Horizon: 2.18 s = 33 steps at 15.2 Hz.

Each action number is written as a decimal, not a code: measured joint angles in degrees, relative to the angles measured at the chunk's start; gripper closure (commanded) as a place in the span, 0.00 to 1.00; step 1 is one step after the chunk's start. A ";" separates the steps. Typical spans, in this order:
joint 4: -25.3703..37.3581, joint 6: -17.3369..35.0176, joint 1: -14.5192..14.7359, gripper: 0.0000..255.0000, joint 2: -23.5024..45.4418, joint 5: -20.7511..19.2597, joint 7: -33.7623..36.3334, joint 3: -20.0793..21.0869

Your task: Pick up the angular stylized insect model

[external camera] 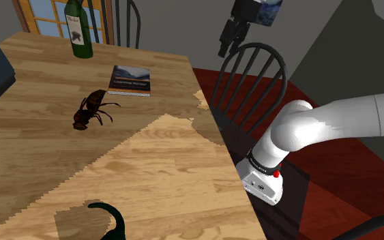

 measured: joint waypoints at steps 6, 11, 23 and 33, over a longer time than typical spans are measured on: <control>-6.02 8.20 0.54 0.00 -1.57 4.64 6.69 4.66; -10.73 19.46 0.96 0.00 -0.20 9.73 14.14 10.52; -11.30 48.85 -2.31 0.00 14.39 16.43 34.79 30.10; -0.22 68.44 -26.96 0.00 34.90 -5.54 66.78 59.90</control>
